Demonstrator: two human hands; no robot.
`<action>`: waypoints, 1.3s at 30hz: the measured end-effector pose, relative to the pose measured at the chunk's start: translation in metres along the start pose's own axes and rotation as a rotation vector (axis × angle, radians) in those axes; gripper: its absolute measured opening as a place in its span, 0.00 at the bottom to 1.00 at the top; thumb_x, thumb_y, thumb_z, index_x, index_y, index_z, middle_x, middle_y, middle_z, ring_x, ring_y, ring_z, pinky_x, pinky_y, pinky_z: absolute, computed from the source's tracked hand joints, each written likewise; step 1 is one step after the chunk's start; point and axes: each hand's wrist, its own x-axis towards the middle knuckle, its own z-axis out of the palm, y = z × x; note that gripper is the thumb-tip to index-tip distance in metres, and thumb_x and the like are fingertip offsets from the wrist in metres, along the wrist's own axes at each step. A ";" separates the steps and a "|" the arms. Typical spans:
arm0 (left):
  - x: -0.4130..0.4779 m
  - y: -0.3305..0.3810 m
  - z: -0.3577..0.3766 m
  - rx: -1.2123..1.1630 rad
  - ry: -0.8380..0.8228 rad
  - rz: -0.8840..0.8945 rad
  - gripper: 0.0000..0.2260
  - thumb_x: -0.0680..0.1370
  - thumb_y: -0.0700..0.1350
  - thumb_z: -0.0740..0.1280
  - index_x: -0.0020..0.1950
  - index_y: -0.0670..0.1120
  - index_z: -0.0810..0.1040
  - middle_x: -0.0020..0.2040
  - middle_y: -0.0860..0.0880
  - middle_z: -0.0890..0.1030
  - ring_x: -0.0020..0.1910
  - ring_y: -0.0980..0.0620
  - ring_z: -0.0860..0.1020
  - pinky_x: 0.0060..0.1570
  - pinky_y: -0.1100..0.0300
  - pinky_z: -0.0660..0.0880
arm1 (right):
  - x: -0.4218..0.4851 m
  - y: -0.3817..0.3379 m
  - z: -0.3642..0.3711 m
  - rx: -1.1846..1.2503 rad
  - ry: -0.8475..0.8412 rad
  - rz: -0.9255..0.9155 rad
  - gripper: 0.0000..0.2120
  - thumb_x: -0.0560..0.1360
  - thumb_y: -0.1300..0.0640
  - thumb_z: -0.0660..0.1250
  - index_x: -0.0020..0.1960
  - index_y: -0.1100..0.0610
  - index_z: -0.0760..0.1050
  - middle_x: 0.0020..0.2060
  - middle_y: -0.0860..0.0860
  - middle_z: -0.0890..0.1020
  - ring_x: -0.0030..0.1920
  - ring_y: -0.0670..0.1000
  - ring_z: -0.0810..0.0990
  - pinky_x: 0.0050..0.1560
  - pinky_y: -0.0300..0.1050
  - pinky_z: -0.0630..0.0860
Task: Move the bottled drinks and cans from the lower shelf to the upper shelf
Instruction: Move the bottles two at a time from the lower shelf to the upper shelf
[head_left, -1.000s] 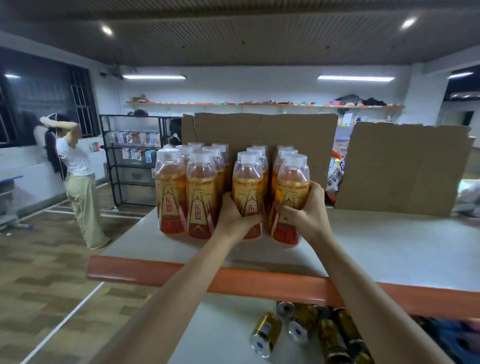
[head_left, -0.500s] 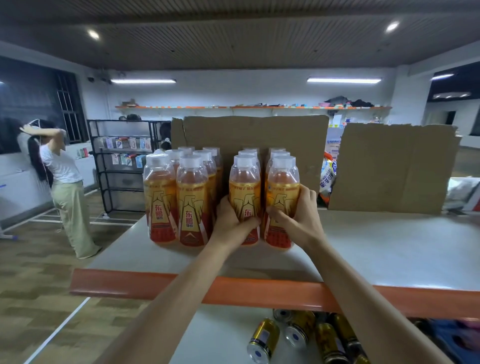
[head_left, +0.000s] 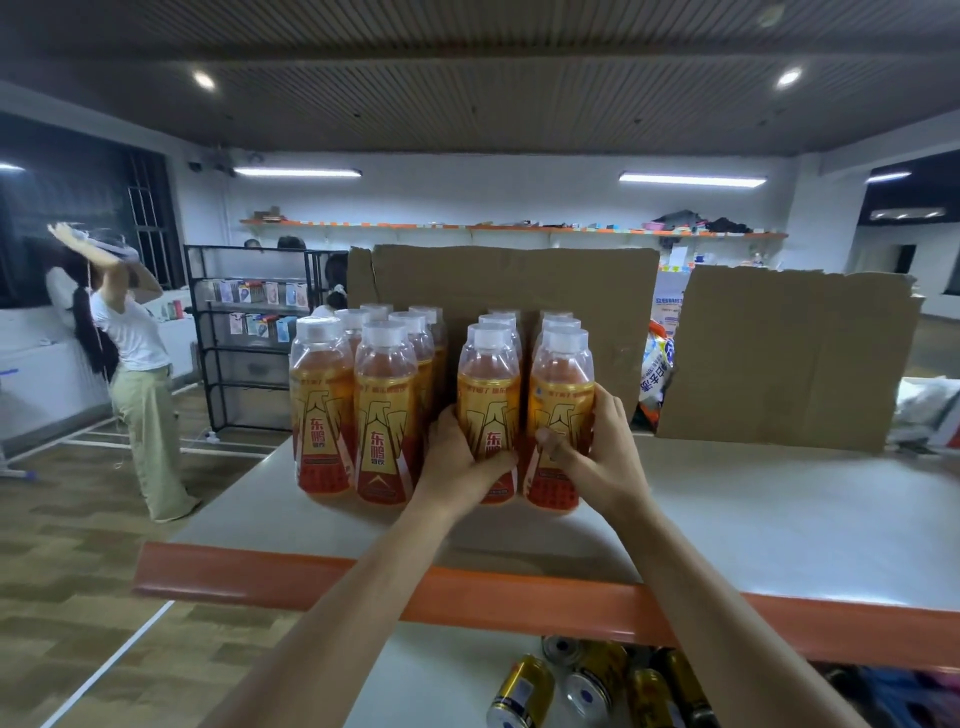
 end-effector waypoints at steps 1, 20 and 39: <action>0.000 0.000 0.000 -0.002 0.001 0.013 0.37 0.64 0.54 0.76 0.69 0.48 0.65 0.62 0.48 0.74 0.63 0.48 0.73 0.64 0.48 0.73 | 0.000 0.001 0.000 0.002 0.000 -0.006 0.33 0.64 0.36 0.68 0.64 0.52 0.71 0.52 0.40 0.71 0.59 0.48 0.71 0.57 0.41 0.71; -0.001 0.001 -0.001 0.078 0.035 0.079 0.30 0.70 0.47 0.76 0.68 0.48 0.67 0.60 0.51 0.78 0.62 0.52 0.75 0.57 0.61 0.70 | 0.001 0.002 0.002 -0.007 -0.011 -0.015 0.32 0.66 0.42 0.70 0.66 0.56 0.70 0.51 0.47 0.71 0.55 0.47 0.71 0.56 0.41 0.70; -0.009 0.015 -0.004 0.168 0.002 -0.003 0.31 0.70 0.50 0.75 0.69 0.48 0.67 0.60 0.52 0.79 0.62 0.52 0.76 0.62 0.56 0.73 | 0.001 -0.002 0.004 -0.045 0.013 0.030 0.30 0.70 0.53 0.75 0.67 0.59 0.69 0.55 0.51 0.72 0.58 0.49 0.71 0.59 0.45 0.71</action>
